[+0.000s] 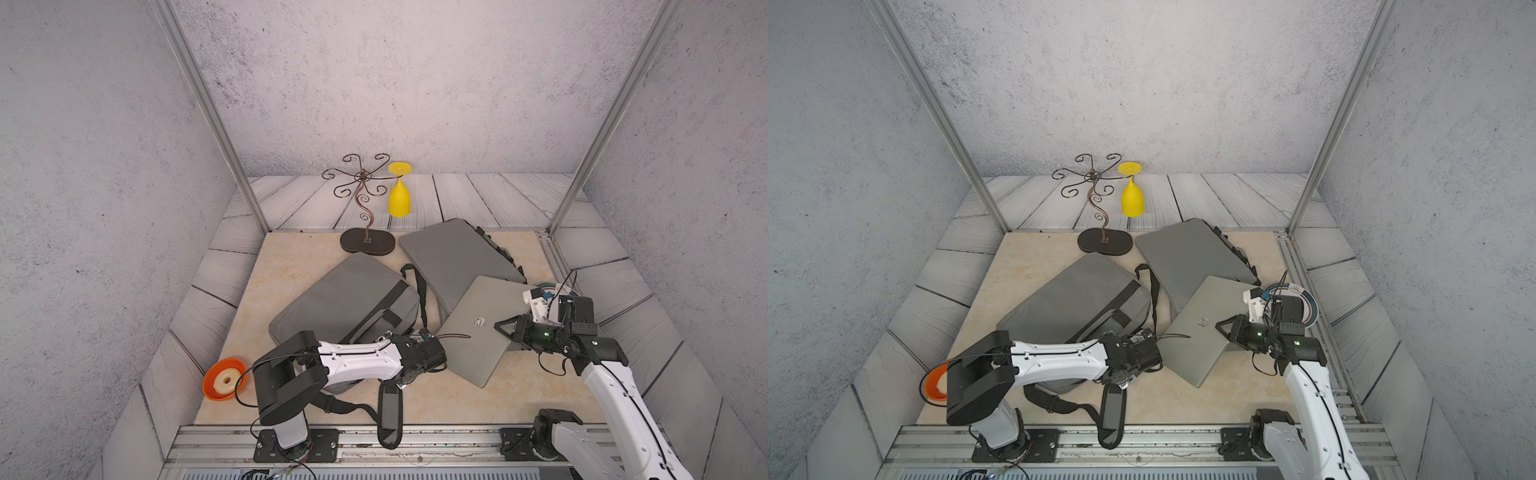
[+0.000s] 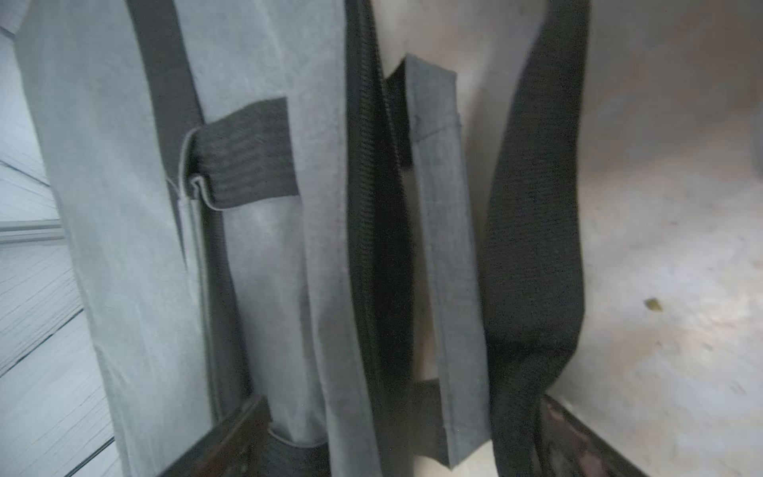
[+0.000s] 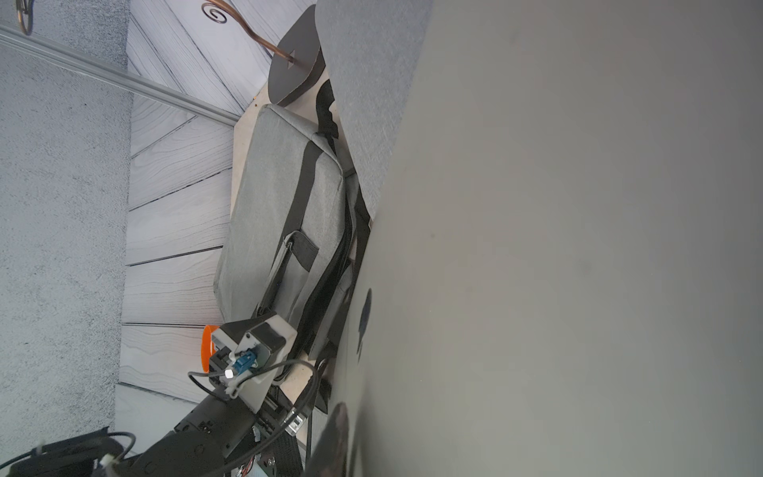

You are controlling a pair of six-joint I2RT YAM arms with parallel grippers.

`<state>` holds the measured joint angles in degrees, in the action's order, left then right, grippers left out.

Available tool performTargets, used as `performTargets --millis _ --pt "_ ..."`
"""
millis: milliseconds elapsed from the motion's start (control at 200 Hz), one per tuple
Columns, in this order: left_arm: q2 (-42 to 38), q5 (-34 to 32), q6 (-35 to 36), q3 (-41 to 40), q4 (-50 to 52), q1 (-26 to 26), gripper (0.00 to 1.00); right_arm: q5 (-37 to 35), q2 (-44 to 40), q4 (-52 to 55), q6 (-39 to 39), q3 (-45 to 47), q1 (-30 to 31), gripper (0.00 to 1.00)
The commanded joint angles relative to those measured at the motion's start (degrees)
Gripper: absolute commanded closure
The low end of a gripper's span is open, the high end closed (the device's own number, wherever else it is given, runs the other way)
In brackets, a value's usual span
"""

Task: Open the zippered laptop bag and take out the laptop
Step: Move the zippered laptop bag to the corner of the board.

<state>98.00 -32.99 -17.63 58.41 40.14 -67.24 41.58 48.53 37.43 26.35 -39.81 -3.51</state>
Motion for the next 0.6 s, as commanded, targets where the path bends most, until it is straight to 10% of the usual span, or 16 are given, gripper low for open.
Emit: performTargets --millis 0,275,595 --pt "0.9 -5.4 -0.6 0.8 -0.1 0.7 0.01 4.6 -1.3 -4.7 -0.7 -1.1 -0.2 1.0" --pt "4.1 2.4 1.9 0.9 -3.3 6.5 0.04 5.0 -1.3 -4.8 -0.8 -0.9 -0.3 1.0" --pt "4.7 9.4 1.8 2.3 -2.8 10.7 0.6 6.2 -1.3 -6.1 0.3 0.3 -0.3 1.0"
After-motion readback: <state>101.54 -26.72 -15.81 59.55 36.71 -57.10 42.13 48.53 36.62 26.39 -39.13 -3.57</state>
